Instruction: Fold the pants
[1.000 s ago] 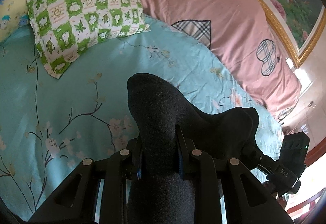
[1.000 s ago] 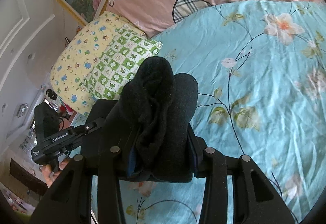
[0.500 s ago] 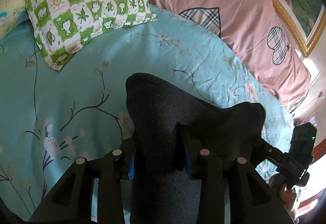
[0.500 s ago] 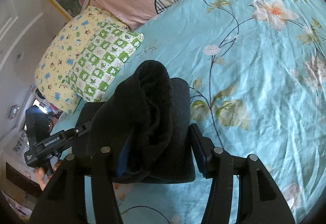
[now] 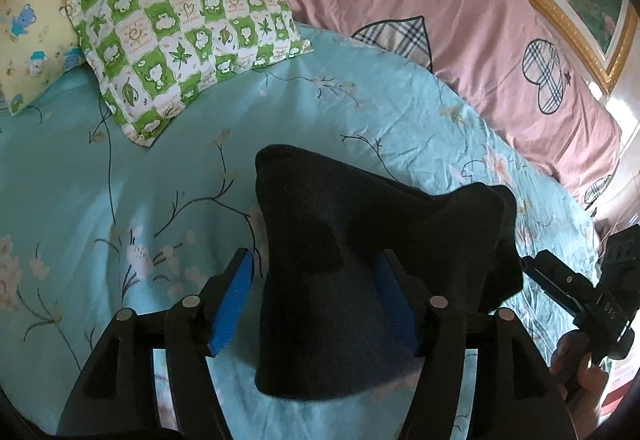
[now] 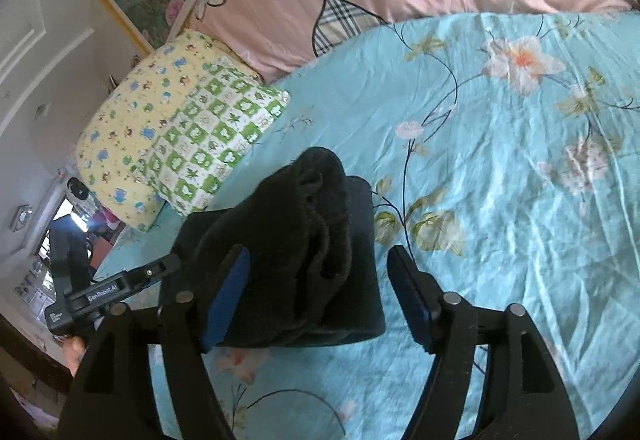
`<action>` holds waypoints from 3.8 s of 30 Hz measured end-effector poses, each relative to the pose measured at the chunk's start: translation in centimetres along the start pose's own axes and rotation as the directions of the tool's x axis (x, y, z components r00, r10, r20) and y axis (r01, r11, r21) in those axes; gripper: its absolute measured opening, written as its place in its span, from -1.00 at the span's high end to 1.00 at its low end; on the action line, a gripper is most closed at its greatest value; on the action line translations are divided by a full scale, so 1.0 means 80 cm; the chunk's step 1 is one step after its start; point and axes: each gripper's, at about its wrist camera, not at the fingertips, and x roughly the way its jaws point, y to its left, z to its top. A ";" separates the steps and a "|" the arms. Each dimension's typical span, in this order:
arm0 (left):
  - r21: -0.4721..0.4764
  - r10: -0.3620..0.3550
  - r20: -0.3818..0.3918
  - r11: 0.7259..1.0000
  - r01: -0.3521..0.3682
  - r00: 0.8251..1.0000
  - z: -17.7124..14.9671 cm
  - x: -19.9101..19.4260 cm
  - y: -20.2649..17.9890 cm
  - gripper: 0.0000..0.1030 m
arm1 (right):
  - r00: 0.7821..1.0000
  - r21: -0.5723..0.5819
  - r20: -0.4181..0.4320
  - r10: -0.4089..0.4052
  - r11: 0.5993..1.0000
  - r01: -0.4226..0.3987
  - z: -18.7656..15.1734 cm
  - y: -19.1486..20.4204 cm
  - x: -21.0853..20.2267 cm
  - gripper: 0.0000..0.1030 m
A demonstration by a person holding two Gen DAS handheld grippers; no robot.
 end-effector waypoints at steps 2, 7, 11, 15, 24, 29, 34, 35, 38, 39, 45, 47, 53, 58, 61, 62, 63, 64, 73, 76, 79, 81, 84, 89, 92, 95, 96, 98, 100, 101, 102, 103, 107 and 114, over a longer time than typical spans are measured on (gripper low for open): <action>-0.003 0.001 -0.005 1.000 -0.001 1.000 -0.007 -0.005 -0.002 -0.36 | 1.000 -0.010 0.000 -0.001 1.000 0.001 -0.002 0.005 -0.007 -0.44; 0.012 0.012 -0.015 1.000 -0.012 1.000 -0.022 -0.016 -0.007 -0.39 | 1.000 -0.040 0.011 -0.006 0.999 0.007 -0.009 0.016 -0.024 -0.51; 0.023 0.027 -0.007 0.999 -0.027 1.000 -0.036 -0.029 -0.008 -0.45 | 1.000 -0.076 0.006 -0.012 0.997 0.012 -0.016 0.026 -0.031 -0.53; 0.059 0.061 0.003 0.996 -0.061 0.998 -0.049 -0.038 -0.013 -0.49 | 0.999 -0.153 -0.001 -0.035 0.988 0.034 -0.026 0.042 -0.037 -0.53; 0.161 0.145 0.033 0.976 -0.149 0.989 -0.077 -0.054 -0.033 -0.59 | 0.997 -0.364 -0.003 -0.081 0.928 0.074 -0.045 0.078 -0.050 -0.71; 0.194 0.190 0.059 0.961 -0.198 0.980 -0.089 -0.059 -0.041 -0.60 | 0.994 -0.413 -0.022 -0.109 0.906 0.091 -0.051 0.080 -0.052 -0.76; 0.197 0.195 0.060 0.959 -0.203 0.979 -0.095 -0.060 -0.046 -0.61 | 0.990 -0.438 -0.028 -0.136 0.892 0.110 -0.058 0.078 -0.052 -0.76; 0.200 0.202 0.062 0.957 -0.210 0.978 -0.096 -0.059 -0.048 -0.61 | 0.990 -0.442 -0.032 -0.138 0.890 0.110 -0.059 0.078 -0.051 -0.76; 0.217 0.215 0.071 0.950 -0.226 0.974 -0.097 -0.059 -0.053 -0.61 | 0.988 -0.449 -0.035 -0.150 0.885 0.119 -0.060 0.078 -0.048 -0.77; 0.222 0.218 0.074 0.948 -0.229 0.973 -0.097 -0.060 -0.054 -0.63 | 0.988 -0.451 -0.037 -0.152 0.884 0.119 -0.060 0.078 -0.047 -0.77; 0.243 0.227 0.094 0.939 -0.244 0.969 -0.097 -0.063 -0.059 -0.67 | 0.987 -0.448 -0.042 -0.152 0.886 0.118 -0.059 0.077 -0.042 -0.78; 0.243 0.228 0.096 0.939 -0.245 0.969 -0.096 -0.063 -0.059 -0.68 | 0.987 -0.449 -0.042 -0.154 0.885 0.119 -0.059 0.077 -0.040 -0.78; 0.250 0.231 0.107 0.935 -0.251 0.967 -0.095 -0.063 -0.060 -0.68 | 0.987 -0.452 -0.045 -0.154 0.884 0.117 -0.058 0.075 -0.036 -0.78; 0.250 0.235 0.113 0.934 -0.256 0.965 -0.093 -0.063 -0.061 -0.68 | 0.986 -0.467 -0.048 -0.159 0.876 0.118 -0.057 0.078 -0.031 -0.78; 0.251 0.240 0.115 0.932 -0.262 0.964 -0.093 -0.062 -0.061 -0.68 | 0.986 -0.483 -0.047 -0.157 0.868 0.115 -0.057 0.082 -0.029 -0.78; 0.251 0.239 0.114 0.932 -0.261 0.964 -0.092 -0.062 -0.061 -0.68 | 0.987 -0.483 -0.048 -0.155 0.868 0.113 -0.058 0.083 -0.028 -0.78; 0.252 0.238 0.114 0.932 -0.260 0.965 -0.092 -0.062 -0.061 -0.68 | 0.987 -0.484 -0.049 -0.156 0.868 0.113 -0.058 0.084 -0.028 -0.78; 0.253 0.241 0.116 0.931 -0.264 0.964 -0.092 -0.062 -0.062 -0.68 | 0.986 -0.485 -0.048 -0.157 0.867 0.115 -0.057 0.084 -0.027 -0.78; 0.255 0.252 0.115 0.928 -0.274 0.961 -0.088 -0.058 -0.058 -0.69 | 0.985 -0.489 -0.056 -0.163 0.865 0.115 -0.058 0.087 -0.021 -0.78; 0.257 0.251 0.112 0.927 -0.272 0.961 -0.086 -0.056 -0.058 -0.69 | 0.985 -0.490 -0.056 -0.164 0.864 0.116 -0.057 0.088 -0.020 -0.78; 0.258 0.252 0.112 0.927 -0.273 0.961 -0.086 -0.056 -0.059 -0.69 | 0.985 -0.488 -0.059 -0.163 0.865 0.114 -0.056 0.089 -0.018 -0.78; 0.258 0.250 0.110 0.927 -0.271 0.962 -0.086 -0.055 -0.059 -0.69 | 0.985 -0.491 -0.059 -0.161 0.864 0.112 -0.055 0.091 -0.016 -0.78; 0.258 0.248 0.112 0.928 -0.270 0.962 -0.085 -0.055 -0.058 -0.69 | 0.985 -0.496 -0.062 -0.159 0.861 0.107 -0.055 0.092 -0.013 -0.78; 0.256 0.248 0.113 0.929 -0.269 0.962 -0.084 -0.054 -0.057 -0.69 | 0.985 -0.489 -0.064 -0.158 0.865 0.107 -0.054 0.091 -0.010 -0.78; 0.251 0.248 0.111 0.930 -0.269 0.962 -0.082 -0.053 -0.057 -0.69 | 0.985 -0.486 -0.067 -0.161 0.867 0.108 -0.054 0.090 -0.009 -0.78; 0.252 0.248 0.109 0.930 -0.268 0.963 -0.081 -0.052 -0.058 -0.69 | 0.984 -0.484 -0.069 -0.162 0.868 0.109 -0.053 0.088 -0.008 -0.78; 0.254 0.248 0.108 0.930 -0.267 0.963 -0.080 -0.052 -0.058 -0.69 | 0.984 -0.483 -0.070 -0.164 0.869 0.110 -0.053 0.087 -0.008 -0.78; 0.256 0.249 0.107 0.928 -0.269 0.962 -0.079 -0.052 -0.058 -0.69 | 0.985 -0.481 -0.070 -0.160 0.870 0.107 -0.053 0.086 -0.007 -0.78; 0.256 0.250 0.106 0.928 -0.270 0.962 -0.079 -0.051 -0.058 -0.69 | 0.985 -0.477 -0.073 -0.159 0.873 0.106 -0.052 0.085 -0.006 -0.78; 0.256 0.247 0.106 0.929 -0.267 0.963 -0.078 -0.051 -0.058 -0.69 | 0.985 -0.478 -0.071 -0.158 0.872 0.106 -0.052 0.084 -0.006 -0.78; 0.257 0.249 0.108 0.928 -0.269 0.962 -0.078 -0.050 -0.058 -0.69 | 0.985 -0.477 -0.072 -0.157 0.873 0.104 -0.052 0.084 -0.006 -0.78; 0.259 0.251 0.109 0.927 -0.272 0.962 -0.077 -0.049 -0.058 -0.69 | 0.985 -0.477 -0.076 -0.156 0.873 0.102 -0.052 0.084 -0.006 -0.78; 0.266 0.257 0.103 0.924 -0.275 0.961 -0.074 -0.044 -0.058 -0.69 | 0.985 -0.475 -0.075 -0.153 0.875 0.099 -0.050 0.083 -0.004 -0.78; 0.265 0.257 0.101 0.924 -0.276 0.961 -0.073 -0.044 -0.058 -0.69 | 0.985 -0.472 -0.077 -0.151 0.876 0.097 -0.049 0.083 -0.001 -0.78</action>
